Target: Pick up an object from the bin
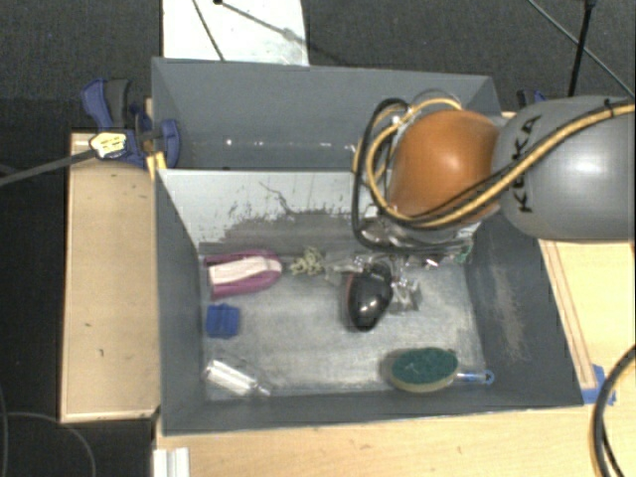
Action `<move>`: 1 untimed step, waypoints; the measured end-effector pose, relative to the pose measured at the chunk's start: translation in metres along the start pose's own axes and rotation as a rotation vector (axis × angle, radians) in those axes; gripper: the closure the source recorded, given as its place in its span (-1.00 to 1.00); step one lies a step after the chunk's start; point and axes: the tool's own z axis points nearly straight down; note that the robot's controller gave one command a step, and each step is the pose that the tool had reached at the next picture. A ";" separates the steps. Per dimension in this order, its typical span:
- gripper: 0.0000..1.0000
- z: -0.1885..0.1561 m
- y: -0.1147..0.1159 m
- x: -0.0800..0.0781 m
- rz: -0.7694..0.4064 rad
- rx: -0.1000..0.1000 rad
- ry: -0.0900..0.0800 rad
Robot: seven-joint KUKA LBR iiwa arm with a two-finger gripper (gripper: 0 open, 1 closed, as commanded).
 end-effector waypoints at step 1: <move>-1.00 0.001 0.005 0.020 -0.328 -0.004 0.003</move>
Offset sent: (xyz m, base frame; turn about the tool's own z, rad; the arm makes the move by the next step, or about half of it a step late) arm -0.0143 -0.0147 -0.0014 -0.3289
